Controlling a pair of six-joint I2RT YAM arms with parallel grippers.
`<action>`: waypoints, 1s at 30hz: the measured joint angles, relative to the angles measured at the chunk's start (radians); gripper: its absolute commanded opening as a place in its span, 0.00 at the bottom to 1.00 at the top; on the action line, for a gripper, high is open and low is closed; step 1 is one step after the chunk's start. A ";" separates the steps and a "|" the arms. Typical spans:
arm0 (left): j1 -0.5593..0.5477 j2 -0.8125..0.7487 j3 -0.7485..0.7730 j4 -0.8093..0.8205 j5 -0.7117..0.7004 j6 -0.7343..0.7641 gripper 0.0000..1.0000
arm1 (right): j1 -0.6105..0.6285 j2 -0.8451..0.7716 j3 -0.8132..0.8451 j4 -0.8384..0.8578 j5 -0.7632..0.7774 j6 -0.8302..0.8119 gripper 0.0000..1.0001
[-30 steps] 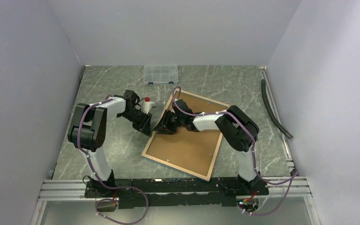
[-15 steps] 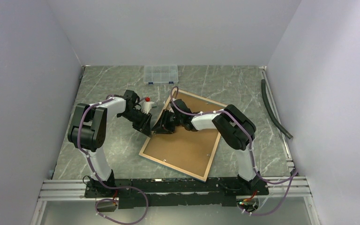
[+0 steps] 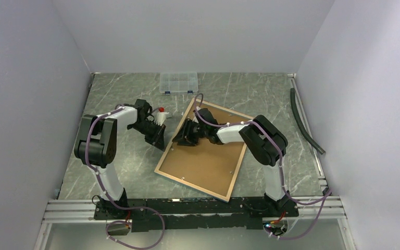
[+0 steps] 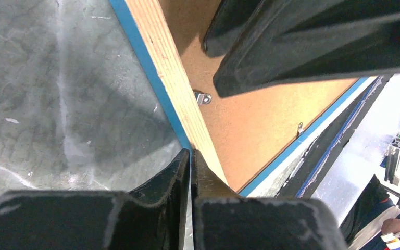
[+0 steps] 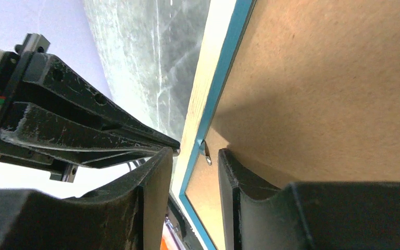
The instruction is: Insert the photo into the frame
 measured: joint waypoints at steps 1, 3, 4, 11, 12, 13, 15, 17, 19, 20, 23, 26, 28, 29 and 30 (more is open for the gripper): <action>0.003 0.000 0.002 -0.002 0.000 0.002 0.09 | -0.004 -0.002 -0.001 0.001 0.000 -0.003 0.43; 0.007 0.003 0.004 -0.004 0.000 0.004 0.09 | -0.012 -0.005 -0.002 0.006 -0.001 -0.012 0.43; 0.007 0.007 0.005 -0.004 0.001 0.005 0.08 | -0.015 -0.005 -0.002 0.010 -0.003 -0.014 0.43; 0.008 0.045 0.010 -0.003 0.001 0.006 0.08 | -0.024 0.005 0.035 -0.028 -0.076 -0.085 0.48; 0.008 0.046 0.010 -0.003 0.001 0.006 0.08 | -0.024 0.010 0.050 -0.038 -0.084 -0.101 0.48; 0.008 0.046 0.010 -0.003 0.001 0.006 0.08 | -0.024 0.015 0.064 -0.048 -0.095 -0.119 0.48; 0.008 0.046 0.010 -0.003 0.001 0.007 0.08 | -0.024 0.024 0.082 -0.057 -0.112 -0.139 0.48; 0.008 0.046 0.010 -0.003 0.001 0.007 0.08 | -0.024 0.037 0.092 -0.061 -0.131 -0.153 0.48; 0.008 0.046 0.010 -0.002 0.002 0.006 0.08 | -0.023 0.055 0.095 -0.062 -0.147 -0.158 0.48; 0.008 0.047 0.010 -0.001 0.002 0.006 0.08 | -0.023 0.061 0.098 -0.058 -0.161 -0.158 0.48; 0.008 0.049 0.010 0.003 0.004 0.006 0.07 | -0.023 0.066 0.102 -0.056 -0.178 -0.159 0.48; 0.009 0.050 0.010 0.007 0.007 0.006 0.07 | -0.023 0.070 0.102 -0.053 -0.187 -0.159 0.48; 0.009 0.054 0.011 0.011 0.008 0.006 0.08 | -0.023 0.076 0.106 -0.050 -0.201 -0.159 0.48; 0.009 0.058 0.012 0.013 0.008 0.005 0.07 | -0.022 0.079 0.108 -0.048 -0.207 -0.159 0.48; 0.009 0.062 0.013 0.013 0.009 0.005 0.07 | -0.021 0.082 0.109 -0.045 -0.211 -0.159 0.48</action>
